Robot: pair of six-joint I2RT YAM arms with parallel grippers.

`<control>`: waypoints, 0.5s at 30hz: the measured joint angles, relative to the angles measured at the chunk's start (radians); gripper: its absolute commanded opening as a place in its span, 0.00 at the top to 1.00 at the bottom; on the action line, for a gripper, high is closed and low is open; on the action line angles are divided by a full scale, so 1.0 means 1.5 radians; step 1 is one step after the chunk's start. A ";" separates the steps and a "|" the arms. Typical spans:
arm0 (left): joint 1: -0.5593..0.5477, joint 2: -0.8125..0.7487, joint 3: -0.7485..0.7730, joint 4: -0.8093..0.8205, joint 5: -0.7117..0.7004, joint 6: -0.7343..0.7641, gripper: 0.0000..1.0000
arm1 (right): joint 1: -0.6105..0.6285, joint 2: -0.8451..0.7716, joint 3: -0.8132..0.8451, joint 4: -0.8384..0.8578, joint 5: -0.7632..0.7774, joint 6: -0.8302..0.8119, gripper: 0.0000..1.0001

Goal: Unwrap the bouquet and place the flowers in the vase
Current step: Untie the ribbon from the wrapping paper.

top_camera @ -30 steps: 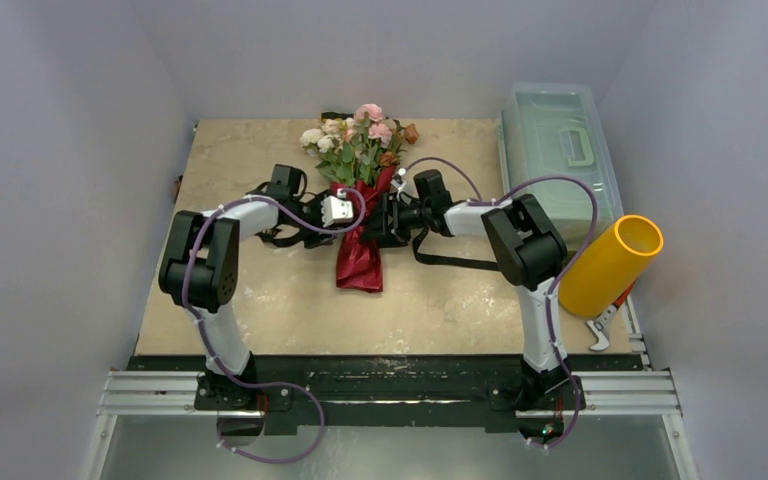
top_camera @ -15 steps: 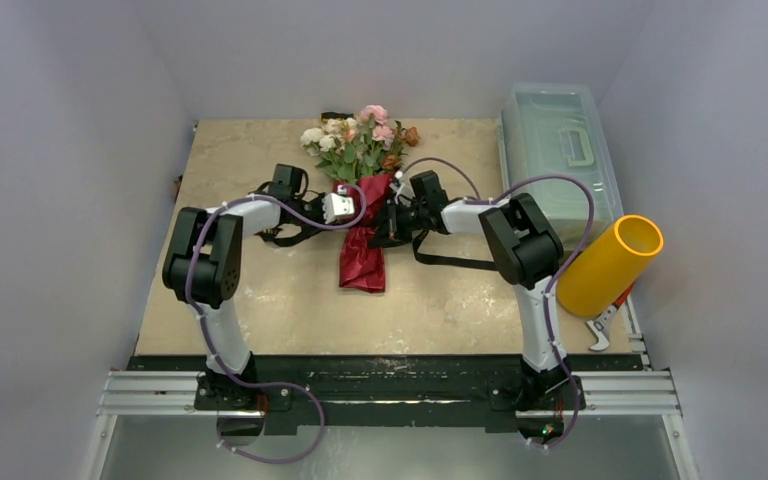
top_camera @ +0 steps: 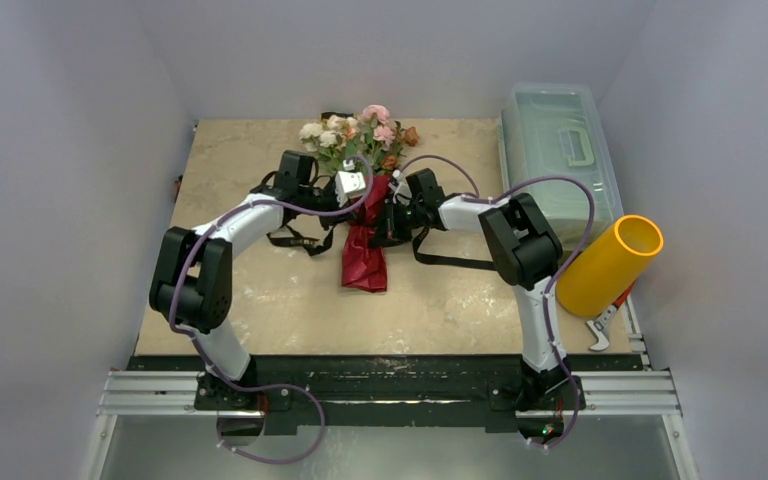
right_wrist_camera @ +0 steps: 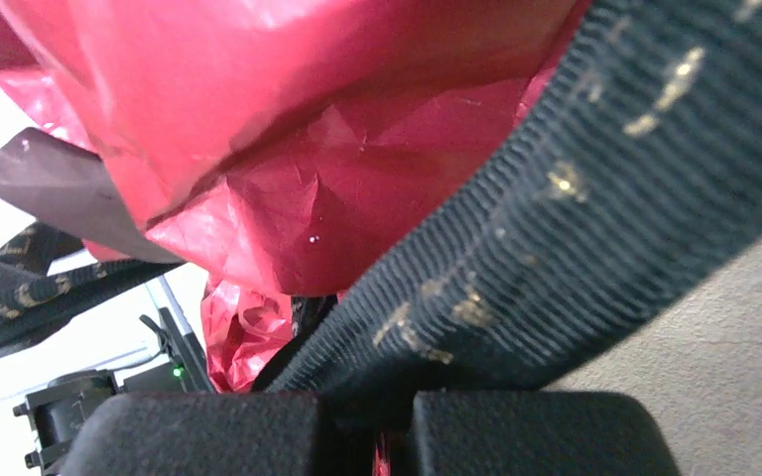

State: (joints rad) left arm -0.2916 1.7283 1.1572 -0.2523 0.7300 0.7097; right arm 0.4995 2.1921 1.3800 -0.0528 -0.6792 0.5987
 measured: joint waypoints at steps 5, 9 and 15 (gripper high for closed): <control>-0.004 0.000 0.002 0.023 0.006 -0.101 1.00 | 0.002 -0.001 0.005 -0.012 0.012 -0.003 1.00; -0.001 0.000 0.002 0.020 0.005 -0.119 1.00 | 0.004 -0.001 0.008 -0.019 0.018 -0.005 1.00; 0.050 0.000 -0.008 0.011 0.002 -0.110 1.00 | 0.004 -0.002 0.008 -0.019 0.021 -0.004 1.00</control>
State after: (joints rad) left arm -0.2165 1.7283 1.1450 -0.2363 0.7322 0.5446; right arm 0.5056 2.1899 1.3914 -0.0818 -0.6476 0.5926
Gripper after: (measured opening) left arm 0.003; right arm 0.012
